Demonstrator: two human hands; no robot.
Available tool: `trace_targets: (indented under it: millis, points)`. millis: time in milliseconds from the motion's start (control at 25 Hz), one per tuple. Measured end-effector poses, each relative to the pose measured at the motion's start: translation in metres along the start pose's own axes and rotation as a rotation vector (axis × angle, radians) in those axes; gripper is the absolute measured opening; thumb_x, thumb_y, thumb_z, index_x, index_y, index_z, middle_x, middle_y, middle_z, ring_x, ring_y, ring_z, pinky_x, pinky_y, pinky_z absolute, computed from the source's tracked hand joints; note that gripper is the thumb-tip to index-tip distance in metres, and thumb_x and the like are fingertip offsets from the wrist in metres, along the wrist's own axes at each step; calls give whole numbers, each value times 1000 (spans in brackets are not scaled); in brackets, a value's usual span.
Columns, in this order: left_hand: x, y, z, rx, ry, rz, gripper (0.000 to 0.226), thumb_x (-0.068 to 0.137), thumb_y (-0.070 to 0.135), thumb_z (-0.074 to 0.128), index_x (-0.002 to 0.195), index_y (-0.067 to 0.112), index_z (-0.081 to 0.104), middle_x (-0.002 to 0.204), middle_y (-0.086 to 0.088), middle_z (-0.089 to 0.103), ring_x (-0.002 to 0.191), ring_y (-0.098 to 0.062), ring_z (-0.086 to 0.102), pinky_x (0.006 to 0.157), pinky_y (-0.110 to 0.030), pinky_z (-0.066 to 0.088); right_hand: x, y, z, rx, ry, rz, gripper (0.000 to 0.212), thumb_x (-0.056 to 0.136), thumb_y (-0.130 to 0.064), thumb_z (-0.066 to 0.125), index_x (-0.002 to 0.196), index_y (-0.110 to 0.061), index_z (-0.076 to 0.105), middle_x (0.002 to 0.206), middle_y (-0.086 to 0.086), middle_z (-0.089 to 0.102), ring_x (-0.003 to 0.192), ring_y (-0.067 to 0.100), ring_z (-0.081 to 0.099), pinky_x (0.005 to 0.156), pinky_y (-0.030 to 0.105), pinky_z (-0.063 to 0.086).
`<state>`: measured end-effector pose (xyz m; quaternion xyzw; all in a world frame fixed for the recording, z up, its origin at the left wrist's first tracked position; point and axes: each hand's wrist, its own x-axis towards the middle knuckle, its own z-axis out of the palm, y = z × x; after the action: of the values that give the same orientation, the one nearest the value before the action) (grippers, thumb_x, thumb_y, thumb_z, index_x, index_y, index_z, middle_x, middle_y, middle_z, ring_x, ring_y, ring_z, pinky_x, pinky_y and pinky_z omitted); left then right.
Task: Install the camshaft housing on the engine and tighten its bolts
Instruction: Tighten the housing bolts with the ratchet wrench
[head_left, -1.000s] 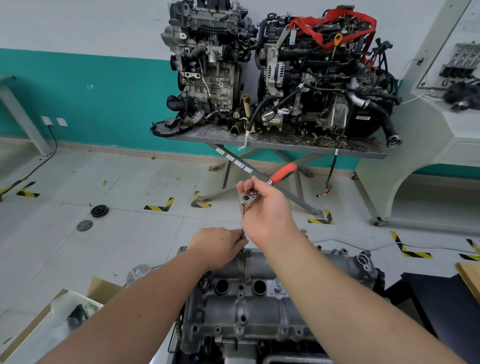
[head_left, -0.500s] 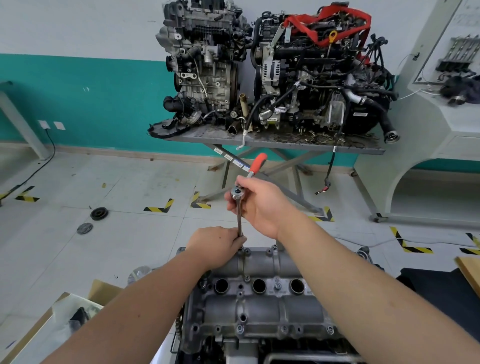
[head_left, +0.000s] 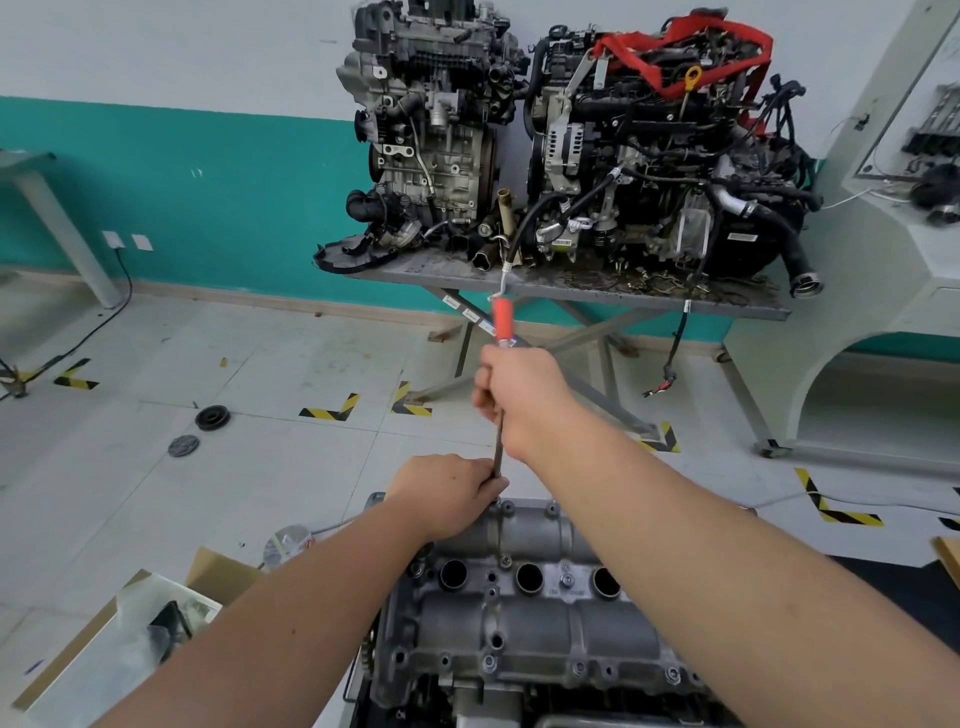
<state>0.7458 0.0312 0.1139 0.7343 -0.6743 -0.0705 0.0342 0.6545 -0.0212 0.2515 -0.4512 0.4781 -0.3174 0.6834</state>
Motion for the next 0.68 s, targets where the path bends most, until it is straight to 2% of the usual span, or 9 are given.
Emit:
trace_targets:
  millis: [120, 200, 240, 360, 440, 480, 520, 600, 680]
  points:
    - [-1, 0, 1, 0, -8, -1, 41, 102, 55, 24, 72, 30, 38, 78, 3, 62, 72, -24, 54, 60, -33, 34, -1, 9, 5, 248, 175, -2, 15, 104, -21, 45, 92, -17, 53, 65, -1, 51, 52, 12, 47, 53, 26, 37]
    - [-1, 0, 1, 31, -7, -2, 42, 102, 56, 24, 78, 31, 48, 84, 2, 66, 76, -24, 59, 60, -33, 36, -3, 9, 4, 53, 62, -94, 17, 104, -21, 44, 90, -18, 53, 68, 1, 52, 53, 12, 47, 54, 27, 39]
    - [0, 0, 1, 46, -9, -3, 45, 102, 57, 23, 88, 30, 56, 88, 2, 68, 81, -24, 63, 61, -33, 37, -4, 6, 1, -194, -60, -160, 18, 103, -21, 45, 88, -17, 54, 69, 2, 53, 53, 13, 48, 55, 28, 41]
    - [0, 0, 1, 60, -22, 4, 50, 102, 59, 21, 108, 30, 61, 95, 2, 69, 89, -24, 65, 65, -34, 41, -5, -19, -6, -1327, -427, -516, 27, 102, -28, 47, 79, -16, 56, 67, 1, 55, 57, 16, 55, 53, 29, 39]
    - [0, -2, 2, 63, -17, 11, 51, 102, 59, 20, 108, 30, 61, 97, 2, 69, 91, -24, 66, 67, -35, 42, -7, -24, 0, -1694, -507, -691, 30, 102, -34, 45, 81, -17, 57, 69, 0, 56, 61, 19, 53, 50, 31, 35]
    - [-1, -3, 3, 65, -14, 13, 50, 102, 59, 20, 108, 30, 61, 97, 2, 69, 91, -24, 66, 67, -35, 43, -8, -20, 2, -1654, -504, -691, 30, 103, -33, 45, 81, -16, 57, 70, 1, 58, 61, 19, 55, 50, 34, 39]
    - [-1, -3, 3, 64, -12, 11, 49, 102, 59, 21, 108, 30, 60, 97, 2, 69, 91, -23, 66, 66, -34, 42, -9, -14, 4, -1456, -457, -618, 28, 103, -28, 45, 82, -13, 57, 70, 4, 61, 61, 21, 59, 53, 39, 48]
    - [-1, -1, 2, 39, 2, 4, 45, 102, 59, 23, 100, 30, 58, 94, 2, 69, 87, -24, 65, 63, -34, 39, -4, -4, 8, -775, -192, -307, 19, 100, -16, 48, 88, -6, 59, 66, 6, 62, 57, 21, 62, 71, 46, 60]
    - [-1, -1, 2, 6, 23, 12, 39, 102, 58, 26, 86, 31, 48, 89, 0, 68, 83, -25, 64, 59, -33, 33, -1, -1, 9, -155, 54, -28, 12, 101, -14, 47, 97, -7, 56, 51, 1, 57, 44, 13, 56, 69, 41, 59]
